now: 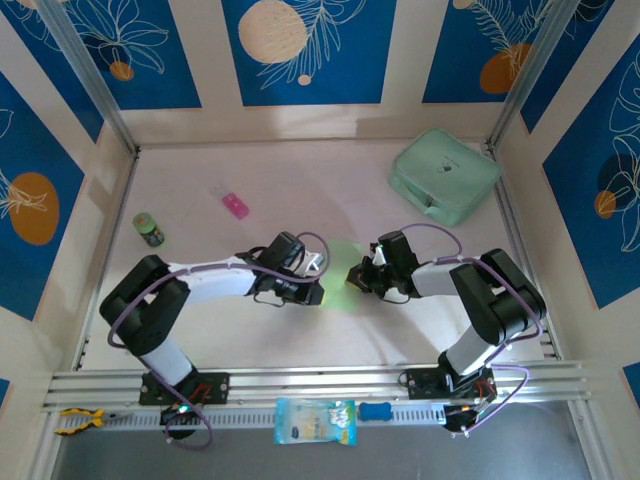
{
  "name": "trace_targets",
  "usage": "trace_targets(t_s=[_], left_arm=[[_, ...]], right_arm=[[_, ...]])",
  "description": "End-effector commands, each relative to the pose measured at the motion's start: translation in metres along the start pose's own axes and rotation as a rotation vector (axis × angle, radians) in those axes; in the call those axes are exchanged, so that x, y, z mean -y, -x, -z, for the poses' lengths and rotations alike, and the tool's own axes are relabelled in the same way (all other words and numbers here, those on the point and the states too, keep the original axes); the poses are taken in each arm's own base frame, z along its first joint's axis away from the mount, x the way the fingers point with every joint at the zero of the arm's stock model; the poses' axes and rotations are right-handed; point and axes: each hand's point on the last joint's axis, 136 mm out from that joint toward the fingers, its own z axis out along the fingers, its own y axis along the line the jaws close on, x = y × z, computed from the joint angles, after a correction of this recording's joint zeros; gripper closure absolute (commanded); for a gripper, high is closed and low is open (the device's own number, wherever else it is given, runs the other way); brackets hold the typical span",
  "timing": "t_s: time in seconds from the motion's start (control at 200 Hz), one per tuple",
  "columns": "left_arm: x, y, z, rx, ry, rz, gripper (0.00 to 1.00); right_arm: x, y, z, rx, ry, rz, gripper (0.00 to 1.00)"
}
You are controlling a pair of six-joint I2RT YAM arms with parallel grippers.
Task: Fold a paper plane with a square sheet of paper (pick it up from the middle)
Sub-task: Fold the triangle a second time at the center of the table.
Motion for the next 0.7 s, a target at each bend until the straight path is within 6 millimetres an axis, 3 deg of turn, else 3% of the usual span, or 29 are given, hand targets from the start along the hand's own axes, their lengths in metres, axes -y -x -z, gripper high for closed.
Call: trace_targets(t_s=[0.0, 0.145, 0.27, 0.48, 0.695], left_arm=[[0.009, 0.026, 0.001, 0.061, -0.020, 0.001, 0.94], [0.003, 0.040, -0.014, 0.045, 0.012, 0.007, 0.96], [-0.007, 0.039, -0.028, 0.002, 0.032, 0.014, 0.96], [-0.037, 0.011, -0.044, -0.082, 0.096, 0.055, 1.00], [-0.050, -0.007, -0.048, -0.102, 0.112, 0.091, 1.00]], right_arm=[[0.020, -0.007, -0.001, -0.023, -0.075, -0.030, 1.00], [0.020, -0.007, -0.002, -0.028, -0.074, -0.029, 1.00], [0.018, -0.006, -0.001, -0.027, -0.069, -0.025, 1.00], [-0.001, 0.001, 0.004, -0.025, -0.020, 0.021, 1.00], [-0.034, -0.002, 0.009, -0.038, 0.049, 0.095, 1.00]])
